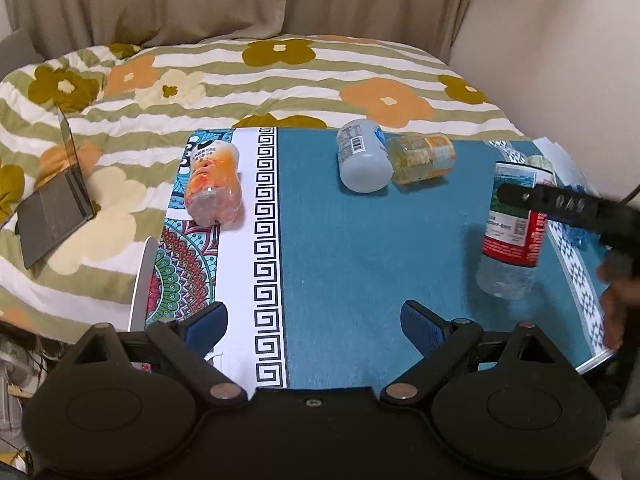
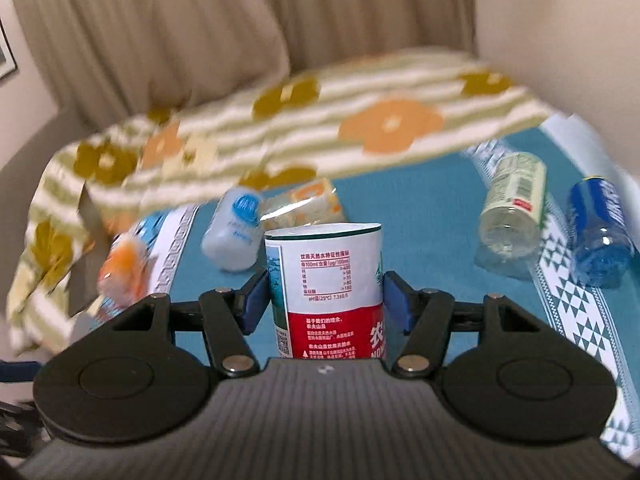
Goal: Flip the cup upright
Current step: 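Rotate the held bottle with the right tool to turn it over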
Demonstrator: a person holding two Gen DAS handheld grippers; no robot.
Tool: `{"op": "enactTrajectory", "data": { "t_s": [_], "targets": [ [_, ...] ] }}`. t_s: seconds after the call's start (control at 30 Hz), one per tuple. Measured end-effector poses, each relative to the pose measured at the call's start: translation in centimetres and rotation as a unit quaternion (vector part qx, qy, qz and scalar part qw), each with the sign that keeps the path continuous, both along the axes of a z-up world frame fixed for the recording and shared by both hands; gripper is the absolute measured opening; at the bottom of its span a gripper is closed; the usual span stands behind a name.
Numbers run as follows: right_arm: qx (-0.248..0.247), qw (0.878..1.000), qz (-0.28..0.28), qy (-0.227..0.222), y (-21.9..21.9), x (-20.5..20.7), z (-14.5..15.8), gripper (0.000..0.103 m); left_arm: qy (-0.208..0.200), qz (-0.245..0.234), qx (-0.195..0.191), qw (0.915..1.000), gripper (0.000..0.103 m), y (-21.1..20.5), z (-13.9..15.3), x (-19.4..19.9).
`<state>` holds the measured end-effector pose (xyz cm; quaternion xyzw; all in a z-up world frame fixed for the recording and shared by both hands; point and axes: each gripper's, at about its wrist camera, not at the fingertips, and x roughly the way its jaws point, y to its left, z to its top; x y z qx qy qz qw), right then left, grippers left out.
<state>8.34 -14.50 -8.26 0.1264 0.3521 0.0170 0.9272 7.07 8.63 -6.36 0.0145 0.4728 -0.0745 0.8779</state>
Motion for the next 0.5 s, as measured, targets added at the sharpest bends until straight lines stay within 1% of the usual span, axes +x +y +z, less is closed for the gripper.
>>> {"op": "enactTrajectory", "data": {
  "t_s": [0.1,0.23,0.37,0.5],
  "targets": [
    [-0.012,0.998,-0.017,-0.062,0.4,-1.6,-1.7,0.076,-0.005,-0.013,0.022,0.9997,0.096,-0.5,-0.6,-0.2],
    [-0.041,0.989,-0.025,-0.138,0.8,-2.8,-3.3,0.077,-0.002,-0.028,0.044,0.9986,0.096,-1.0,-1.9,-0.4],
    [-0.047,0.982,-0.028,-0.181,0.7,-4.0,-4.8,0.077,0.006,-0.044,0.059,0.9973,0.096,-1.8,-3.0,-0.7],
    [-0.047,0.978,-0.027,-0.199,0.7,-5.2,-5.4,0.078,0.009,-0.055,0.068,0.9961,0.096,-2.6,-3.6,-0.8]
  ]
}}
